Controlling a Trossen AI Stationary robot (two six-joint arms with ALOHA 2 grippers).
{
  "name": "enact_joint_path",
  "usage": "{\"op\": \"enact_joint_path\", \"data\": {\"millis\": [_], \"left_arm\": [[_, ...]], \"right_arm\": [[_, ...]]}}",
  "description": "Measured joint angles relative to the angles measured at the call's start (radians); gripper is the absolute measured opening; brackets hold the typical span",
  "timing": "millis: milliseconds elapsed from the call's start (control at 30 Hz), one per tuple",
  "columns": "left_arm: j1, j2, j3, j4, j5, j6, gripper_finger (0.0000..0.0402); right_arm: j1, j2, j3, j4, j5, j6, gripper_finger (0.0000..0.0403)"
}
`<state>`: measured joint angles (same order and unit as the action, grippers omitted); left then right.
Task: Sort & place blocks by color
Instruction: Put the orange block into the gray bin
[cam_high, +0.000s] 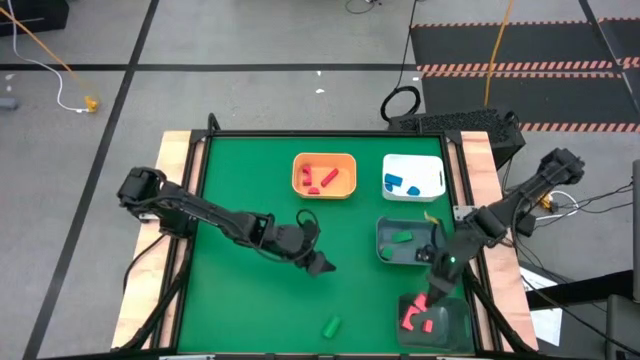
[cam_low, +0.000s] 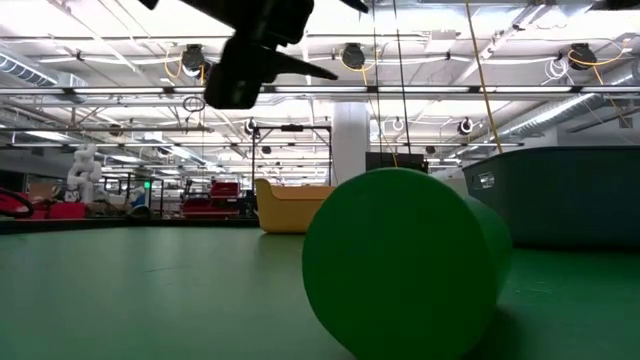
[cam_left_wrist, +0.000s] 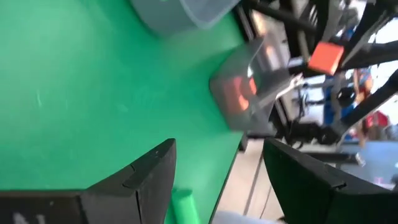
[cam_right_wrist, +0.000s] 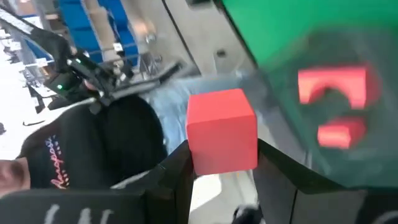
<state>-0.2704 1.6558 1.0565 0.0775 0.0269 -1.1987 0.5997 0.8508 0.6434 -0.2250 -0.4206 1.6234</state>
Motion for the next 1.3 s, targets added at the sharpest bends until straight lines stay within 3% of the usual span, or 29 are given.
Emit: {"op": "enact_joint_path", "data": {"millis": [300, 533, 633, 1000, 1300], "left_arm": [[-0.102, 0.000, 0.000, -0.033, -0.151, 0.014, 0.0241], [-0.159, 0.000, 0.000, -0.038, -0.156, 0.019, 0.0241], [-0.188, 0.000, 0.000, -0.041, -0.174, 0.019, 0.0241], [-0.302, 0.001, 0.000, -0.021, -0.404, 0.005, 0.0241], [-0.369, 0.097, -0.001, 0.129, -0.458, -0.106, 0.0241]], "right_arm": [[0.181, 0.147, 0.000, 0.025, -0.004, 0.225, 0.0130], [0.257, 0.257, 0.000, 0.031, 0.002, 0.280, 0.0134], [0.272, 0.284, 0.000, 0.040, 0.005, 0.280, 0.0147], [0.276, 0.302, 0.000, 0.117, 0.001, 0.225, 0.0219], [0.291, 0.301, 0.000, 0.373, 0.003, 0.105, 0.0232]]}}
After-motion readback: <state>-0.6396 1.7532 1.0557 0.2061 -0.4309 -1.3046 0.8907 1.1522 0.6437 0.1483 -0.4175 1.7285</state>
